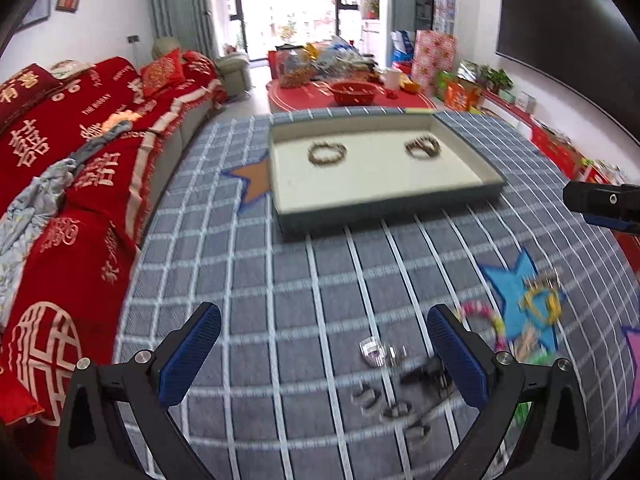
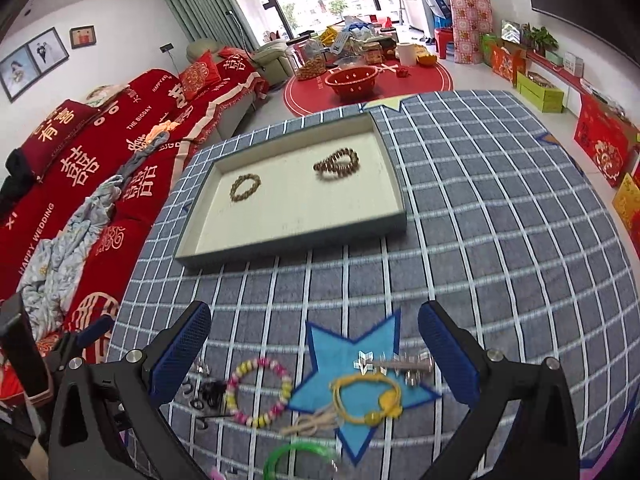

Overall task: Organize jewelry
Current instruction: 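Withdraw both tools from the tray toward the remaining jewelry, then grasp the black hair clip with the left tool while the right tool grasps the green bangle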

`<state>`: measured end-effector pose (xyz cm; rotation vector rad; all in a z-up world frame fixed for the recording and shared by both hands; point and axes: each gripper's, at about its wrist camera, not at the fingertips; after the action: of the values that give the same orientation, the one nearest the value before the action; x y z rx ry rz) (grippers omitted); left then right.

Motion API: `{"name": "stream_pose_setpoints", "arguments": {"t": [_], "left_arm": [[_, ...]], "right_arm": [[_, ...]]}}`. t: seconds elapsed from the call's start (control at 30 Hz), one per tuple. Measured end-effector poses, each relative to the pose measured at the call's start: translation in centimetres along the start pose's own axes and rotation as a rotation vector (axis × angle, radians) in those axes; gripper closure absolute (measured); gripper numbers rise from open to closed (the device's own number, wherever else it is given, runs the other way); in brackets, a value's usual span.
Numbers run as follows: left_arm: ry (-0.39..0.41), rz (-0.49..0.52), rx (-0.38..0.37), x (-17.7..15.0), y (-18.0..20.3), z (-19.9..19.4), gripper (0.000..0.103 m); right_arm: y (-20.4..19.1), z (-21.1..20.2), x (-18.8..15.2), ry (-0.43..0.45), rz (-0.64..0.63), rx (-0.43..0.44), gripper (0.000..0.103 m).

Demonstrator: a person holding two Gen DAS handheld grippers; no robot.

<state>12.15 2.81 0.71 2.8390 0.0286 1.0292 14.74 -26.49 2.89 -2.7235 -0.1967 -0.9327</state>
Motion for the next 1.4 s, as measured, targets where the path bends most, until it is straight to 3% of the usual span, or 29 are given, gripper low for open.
{"name": "stream_pose_setpoints", "arguments": {"t": [0.27,0.5,0.97,1.03,1.27,1.37,1.4], "left_arm": [[-0.076,-0.034,-0.047,-4.0,0.0,0.3,0.000],[-0.098,-0.004,-0.057,-5.8,1.2,0.8,0.000],[-0.117,0.036,-0.072,-5.9,2.9,1.9,0.002],[-0.120,0.045,-0.078,-6.0,3.1,2.0,0.015],[-0.127,0.069,-0.096,-5.9,4.3,2.6,0.024],[-0.118,0.090,-0.102,-5.7,4.8,2.7,0.038],[-0.119,0.093,-0.103,-5.6,4.8,2.8,0.038]], "right_arm": [[-0.3,-1.1,-6.1,-0.065,0.018,-0.035,0.000],[-0.1,-1.4,-10.8,-0.125,0.037,-0.089,0.000],[-0.4,-0.5,-12.9,-0.175,0.025,-0.117,0.000],[-0.7,-0.2,-12.9,-0.182,0.008,-0.123,0.000],[-1.7,0.3,-13.1,-0.193,-0.044,-0.163,0.005],[-2.2,0.5,-13.0,-0.197,-0.080,-0.189,0.012],[-2.3,0.6,-13.0,-0.198,-0.089,-0.195,0.015]]}}
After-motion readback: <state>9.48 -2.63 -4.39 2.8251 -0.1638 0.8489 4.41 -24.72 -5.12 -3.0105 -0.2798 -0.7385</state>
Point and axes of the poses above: each gripper's, at about its wrist camera, not at the fingertips, and z roughly the way its jaws point, y to its right, x to its top, and after that the axes turned 12 degrees about -z, right-handed
